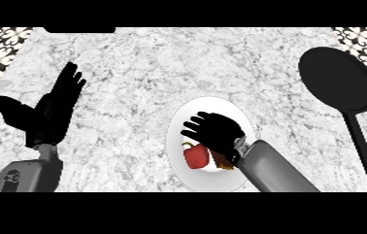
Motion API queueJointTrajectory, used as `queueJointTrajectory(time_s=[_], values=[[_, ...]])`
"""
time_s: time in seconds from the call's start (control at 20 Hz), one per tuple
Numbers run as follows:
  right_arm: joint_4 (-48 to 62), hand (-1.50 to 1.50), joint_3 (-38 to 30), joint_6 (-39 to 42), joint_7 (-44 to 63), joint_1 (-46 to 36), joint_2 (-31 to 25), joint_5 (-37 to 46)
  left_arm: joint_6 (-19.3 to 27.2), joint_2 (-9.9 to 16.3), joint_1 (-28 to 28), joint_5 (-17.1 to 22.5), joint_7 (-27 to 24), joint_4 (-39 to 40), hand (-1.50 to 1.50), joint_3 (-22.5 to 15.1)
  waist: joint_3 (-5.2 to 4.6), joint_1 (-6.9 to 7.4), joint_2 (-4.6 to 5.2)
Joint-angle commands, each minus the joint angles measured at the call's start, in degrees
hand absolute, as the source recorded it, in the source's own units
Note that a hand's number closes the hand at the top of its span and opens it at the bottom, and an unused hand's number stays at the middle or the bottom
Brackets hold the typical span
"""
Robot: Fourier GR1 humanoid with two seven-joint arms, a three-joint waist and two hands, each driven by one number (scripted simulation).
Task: Pick the sweet potato from the plate and place it in the pan
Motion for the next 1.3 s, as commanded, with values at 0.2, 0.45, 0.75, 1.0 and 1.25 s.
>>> queueJointTrajectory(time_s=[0.2, 0.45, 0.75, 1.0, 1.25], values=[[4.97, -1.5, 0.57, 0.35, 0.29, 2.22, 5.59, 4.72, 1.81, -2.1, -0.48, -2.61, 2.99, -3.36, 0.0, -0.98, 0.01, 0.02, -0.02], [10.13, 1.5, 1.22, -7.41, -5.57, 1.22, 7.64, 6.21, 0.13, -1.85, -0.76, -1.91, 1.92, -1.58, 0.0, 0.17, 0.01, 0.12, 0.04], [12.69, 1.5, -3.07, -7.39, -10.2, -1.91, 7.53, 6.28, 0.21, -2.87, -0.74, -3.03, -0.19, 0.56, 0.0, 0.56, 0.0, 0.03, 0.04], [12.48, 1.5, -4.68, -9.48, -10.05, 0.38, 8.75, 5.39, 2.09, -3.72, -0.38, -4.54, 3.4, -4.36, 0.0, -0.88, 0.02, 0.02, -0.01], [6.99, 1.5, -15.58, -11.62, 1.77, 2.75, 8.16, 3.93, 2.2, -3.51, -0.4, -4.0, 3.54, -3.62, 0.0, 0.35, 0.03, -1.64, -0.22]])
